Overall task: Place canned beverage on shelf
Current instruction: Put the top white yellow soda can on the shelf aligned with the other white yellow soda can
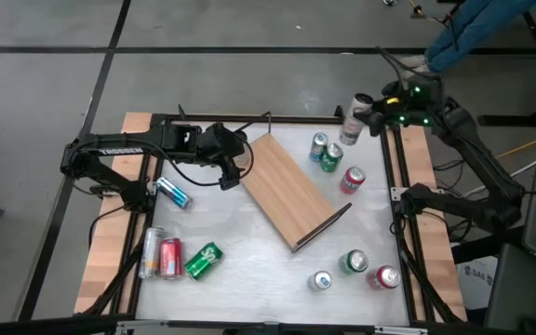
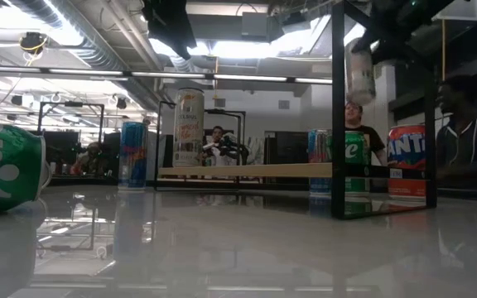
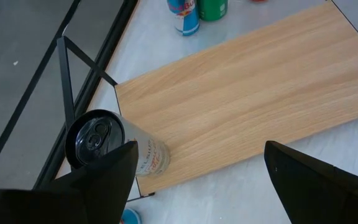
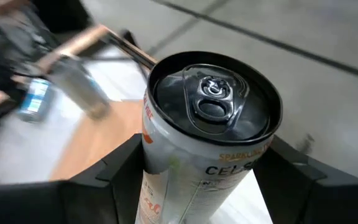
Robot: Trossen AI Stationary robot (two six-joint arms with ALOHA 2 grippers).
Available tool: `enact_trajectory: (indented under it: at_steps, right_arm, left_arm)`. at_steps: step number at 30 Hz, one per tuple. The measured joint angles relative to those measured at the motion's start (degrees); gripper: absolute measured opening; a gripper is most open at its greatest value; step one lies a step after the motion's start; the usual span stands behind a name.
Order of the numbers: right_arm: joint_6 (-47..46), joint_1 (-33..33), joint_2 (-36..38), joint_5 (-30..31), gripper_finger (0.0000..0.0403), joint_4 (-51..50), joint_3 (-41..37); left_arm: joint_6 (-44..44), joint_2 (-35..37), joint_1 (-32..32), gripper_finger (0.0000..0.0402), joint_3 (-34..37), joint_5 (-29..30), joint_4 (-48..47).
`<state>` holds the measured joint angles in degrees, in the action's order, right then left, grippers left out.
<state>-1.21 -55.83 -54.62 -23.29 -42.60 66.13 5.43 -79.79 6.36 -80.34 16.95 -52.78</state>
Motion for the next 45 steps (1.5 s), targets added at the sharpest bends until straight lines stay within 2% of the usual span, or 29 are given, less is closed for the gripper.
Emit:
enact_trajectory:
  at_steps: [3,5,16,23,31,45]
  right_arm:
    - [-0.03,0.72,0.82,-4.16,0.0246,2.85,0.0]
    - [-0.03,3.12,0.88,-4.62,0.0246,5.01,0.0]
    - [1.01,23.38,-2.35,2.3,0.0246,20.4,-0.22]
    - [5.05,31.56,-9.48,4.75,0.0246,26.94,-0.24]
    - [7.74,35.72,-20.18,4.73,0.0246,35.72,-0.28]
    - [11.04,35.98,-34.18,4.22,0.0246,44.64,-0.28]
  left_arm:
    - [0.0,0.0,-0.01,0.0339,0.0,0.0,0.29]
    - [0.0,0.0,0.01,0.0339,0.0,0.0,0.66]
    - [-0.02,0.0,0.0,0.0339,0.0,0.0,2.48]
    - [-3.0,0.0,-0.01,0.0339,0.0,0.55,2.39]
    - [-4.52,0.0,-0.01,0.0339,0.0,0.59,2.12]
    - [-4.55,0.0,-0.01,0.0339,0.0,0.57,-0.78]
